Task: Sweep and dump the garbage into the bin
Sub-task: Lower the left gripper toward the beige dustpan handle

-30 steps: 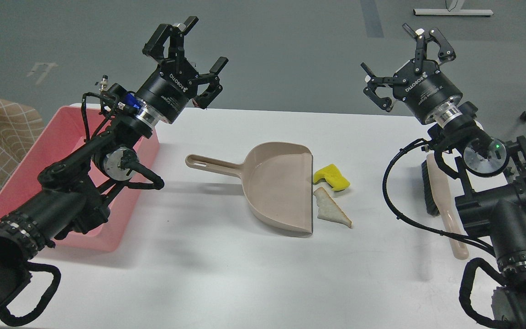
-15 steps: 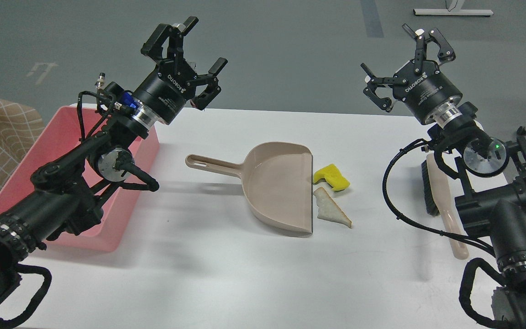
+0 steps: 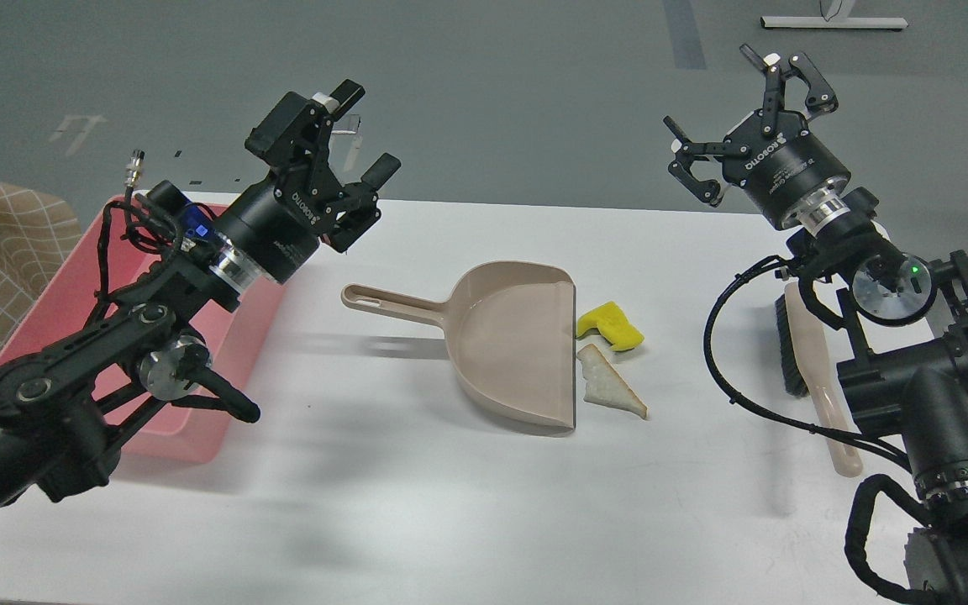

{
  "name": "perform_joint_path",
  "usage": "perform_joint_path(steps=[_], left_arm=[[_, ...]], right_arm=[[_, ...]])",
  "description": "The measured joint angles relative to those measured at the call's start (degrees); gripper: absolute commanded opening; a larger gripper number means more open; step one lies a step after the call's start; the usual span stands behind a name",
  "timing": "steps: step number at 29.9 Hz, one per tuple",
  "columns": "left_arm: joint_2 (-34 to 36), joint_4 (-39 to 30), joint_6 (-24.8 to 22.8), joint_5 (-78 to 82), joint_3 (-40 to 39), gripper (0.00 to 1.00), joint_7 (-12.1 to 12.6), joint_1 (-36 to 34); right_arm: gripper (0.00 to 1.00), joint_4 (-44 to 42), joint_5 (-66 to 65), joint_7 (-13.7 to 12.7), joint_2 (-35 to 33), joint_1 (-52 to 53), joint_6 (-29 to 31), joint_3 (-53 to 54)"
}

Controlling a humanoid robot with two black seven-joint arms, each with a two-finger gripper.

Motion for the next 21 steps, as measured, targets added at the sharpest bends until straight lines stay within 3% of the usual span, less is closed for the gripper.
perform_joint_path(steps=[11, 21], left_arm=[[2.3, -12.4, 16.5, 6.7, 4.9, 0.97, 0.0, 9.6], [2.3, -13.6, 23.9, 11.6, 7.1, 0.98, 0.0, 14.8]], right_arm=[[1.00, -0.1, 0.0, 0.0, 0.0, 0.0, 0.0, 0.0], [1.00, -0.3, 0.0, 0.0, 0.0, -0.1, 0.0, -0.1]])
